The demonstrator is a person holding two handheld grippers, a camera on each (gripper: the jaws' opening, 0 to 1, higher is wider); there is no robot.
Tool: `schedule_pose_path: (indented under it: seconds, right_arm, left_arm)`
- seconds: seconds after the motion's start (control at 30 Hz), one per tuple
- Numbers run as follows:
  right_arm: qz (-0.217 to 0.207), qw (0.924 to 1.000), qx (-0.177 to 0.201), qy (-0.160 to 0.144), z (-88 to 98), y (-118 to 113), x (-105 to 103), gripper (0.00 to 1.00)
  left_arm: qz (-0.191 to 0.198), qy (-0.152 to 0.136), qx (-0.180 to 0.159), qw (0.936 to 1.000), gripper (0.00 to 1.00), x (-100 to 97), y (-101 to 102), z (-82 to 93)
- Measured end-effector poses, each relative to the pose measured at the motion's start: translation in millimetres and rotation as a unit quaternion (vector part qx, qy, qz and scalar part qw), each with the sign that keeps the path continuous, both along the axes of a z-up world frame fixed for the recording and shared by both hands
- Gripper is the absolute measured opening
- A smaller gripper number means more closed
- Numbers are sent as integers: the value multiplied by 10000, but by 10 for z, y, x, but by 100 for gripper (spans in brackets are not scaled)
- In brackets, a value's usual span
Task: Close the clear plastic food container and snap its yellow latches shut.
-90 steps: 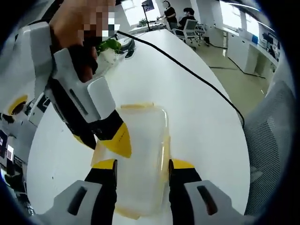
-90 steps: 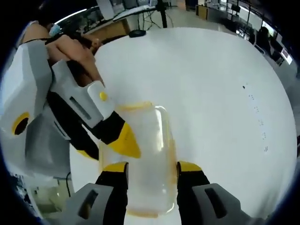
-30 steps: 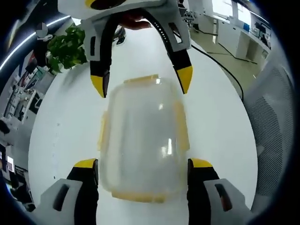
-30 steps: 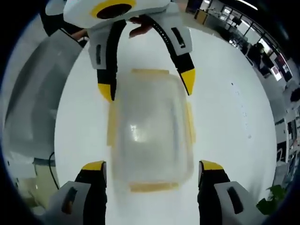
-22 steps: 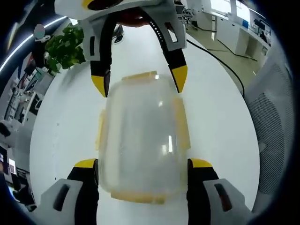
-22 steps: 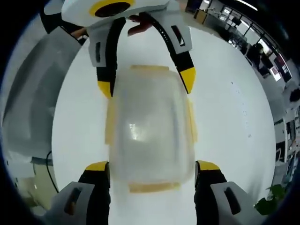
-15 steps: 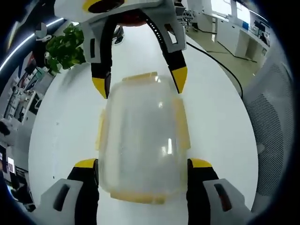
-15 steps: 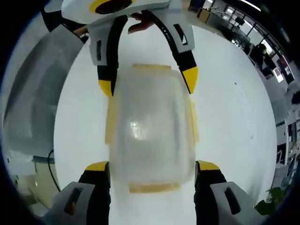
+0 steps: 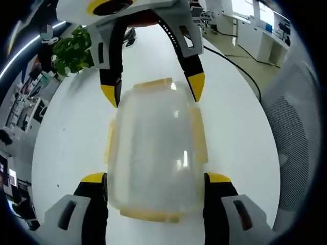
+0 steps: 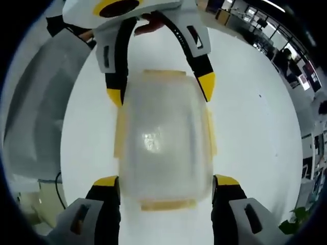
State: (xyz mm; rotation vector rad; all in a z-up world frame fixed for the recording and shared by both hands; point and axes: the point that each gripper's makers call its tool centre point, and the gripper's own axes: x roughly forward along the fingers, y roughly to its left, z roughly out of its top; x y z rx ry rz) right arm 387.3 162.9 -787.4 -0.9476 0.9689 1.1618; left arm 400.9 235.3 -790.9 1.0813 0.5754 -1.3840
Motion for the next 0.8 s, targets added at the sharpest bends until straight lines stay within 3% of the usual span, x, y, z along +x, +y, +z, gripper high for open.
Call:
schedule_pose_path:
  seconds: [0.8]
  right_arm:
    - [97,9998,-139,55,-25,355,-5,72]
  left_arm:
    - [182,44,1,9998,76,-31,346,-9]
